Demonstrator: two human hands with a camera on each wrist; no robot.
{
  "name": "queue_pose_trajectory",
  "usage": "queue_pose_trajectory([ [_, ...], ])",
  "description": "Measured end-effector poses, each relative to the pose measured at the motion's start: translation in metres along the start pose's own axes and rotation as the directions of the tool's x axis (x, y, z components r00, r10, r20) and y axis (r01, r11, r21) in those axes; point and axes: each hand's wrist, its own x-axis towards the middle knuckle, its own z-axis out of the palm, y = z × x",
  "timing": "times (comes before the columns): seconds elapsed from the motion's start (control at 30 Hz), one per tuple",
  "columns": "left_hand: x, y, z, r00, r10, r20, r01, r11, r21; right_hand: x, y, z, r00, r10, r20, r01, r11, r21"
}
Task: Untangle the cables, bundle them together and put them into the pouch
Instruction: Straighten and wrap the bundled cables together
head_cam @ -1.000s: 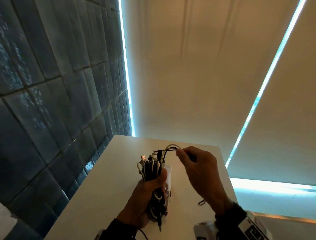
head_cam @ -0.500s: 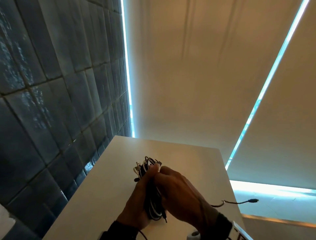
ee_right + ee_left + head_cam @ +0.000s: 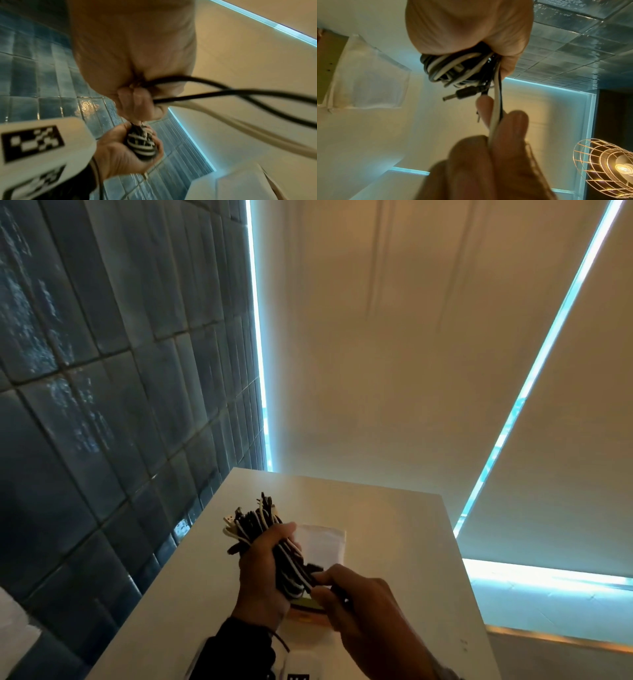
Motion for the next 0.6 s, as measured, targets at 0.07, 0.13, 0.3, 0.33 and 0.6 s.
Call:
queue_pose_trajectory([
  [0.07,-0.005,0.001,0.006,0.999,0.033,-0.021,-0.033,0.999,-0.029,-0.007,0.008,0.007,0.999,0.036,0.011,-0.037,0.989,0.140],
  [0.13,-0.008,0.001,0.011,1.000,0.024,-0.013,-0.025,0.995,-0.094,-0.011,0.021,0.013,0.994,0.095,0.059,-0.109,0.944,0.311],
  [0.3,-0.020,0.011,0.017,0.985,-0.047,0.167,0.074,0.984,-0.161,-0.020,0.038,0.008,0.931,0.048,0.361,-0.246,0.814,0.526],
  [0.33,-0.024,0.015,0.019,0.971,-0.079,0.224,0.114,0.982,-0.148,-0.020,0.040,0.002,0.908,0.055,0.414,-0.275,0.824,0.495],
  [0.6,-0.048,0.019,0.007,0.799,-0.419,0.432,0.352,0.908,0.229,0.008,0.059,-0.040,0.808,0.247,0.534,-0.206,0.969,-0.135],
])
